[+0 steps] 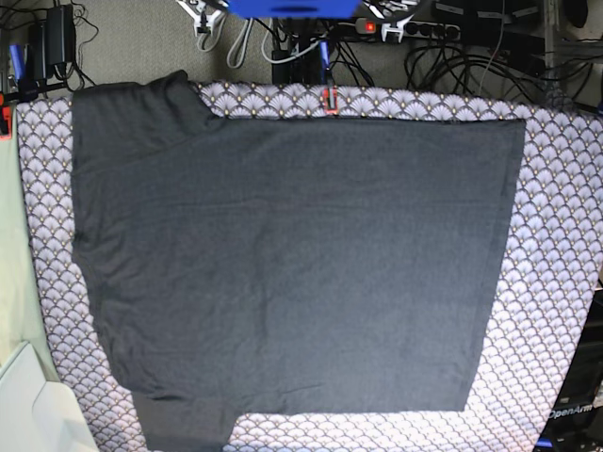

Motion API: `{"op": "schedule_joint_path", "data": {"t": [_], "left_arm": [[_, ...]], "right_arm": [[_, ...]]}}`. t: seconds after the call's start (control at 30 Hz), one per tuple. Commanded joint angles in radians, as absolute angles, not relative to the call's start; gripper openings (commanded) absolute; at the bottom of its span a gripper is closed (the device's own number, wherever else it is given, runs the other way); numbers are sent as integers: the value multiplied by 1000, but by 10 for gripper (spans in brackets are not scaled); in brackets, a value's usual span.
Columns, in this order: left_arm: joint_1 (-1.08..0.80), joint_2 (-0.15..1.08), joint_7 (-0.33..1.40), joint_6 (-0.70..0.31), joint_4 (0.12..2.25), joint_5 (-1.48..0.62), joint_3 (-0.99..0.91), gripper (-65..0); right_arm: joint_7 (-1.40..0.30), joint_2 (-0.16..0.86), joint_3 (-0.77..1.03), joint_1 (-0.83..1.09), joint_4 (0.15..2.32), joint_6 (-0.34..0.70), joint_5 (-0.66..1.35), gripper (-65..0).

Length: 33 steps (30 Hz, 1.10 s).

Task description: Fold the T-shirt properly

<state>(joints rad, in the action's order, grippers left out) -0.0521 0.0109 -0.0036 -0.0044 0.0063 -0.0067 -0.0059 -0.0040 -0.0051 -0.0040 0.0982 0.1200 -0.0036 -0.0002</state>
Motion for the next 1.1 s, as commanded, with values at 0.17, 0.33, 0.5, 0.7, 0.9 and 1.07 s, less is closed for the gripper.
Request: {"op": "schedule_joint_path", "data": {"t": [0.17, 0.33, 0.5, 0.7, 0.9, 1.07], "left_arm": [[-56, 13, -2, -4, 5, -1, -7, -646], [-56, 13, -1, -2, 5, -2, -8, -646], [-58, 13, 2, -2, 5, -16, -8, -646], [-58, 21, 7, -4, 5, -143, -1, -646], [-58, 22, 7, -5, 5, -143, -1, -646], [-58, 22, 7, -7, 5, -143, -1, -646]], "right_arm": [[-7, -2, -5, 105, 122, 5, 2, -650], [-7, -2, -5, 104, 122, 5, 2, -650], [-7, -2, -5, 104, 122, 5, 2, -650], [-7, -2, -5, 104, 122, 5, 2, -650], [-8, -2, -5, 104, 122, 5, 2, -650], [-8, -2, -5, 104, 122, 5, 2, -650]]}}
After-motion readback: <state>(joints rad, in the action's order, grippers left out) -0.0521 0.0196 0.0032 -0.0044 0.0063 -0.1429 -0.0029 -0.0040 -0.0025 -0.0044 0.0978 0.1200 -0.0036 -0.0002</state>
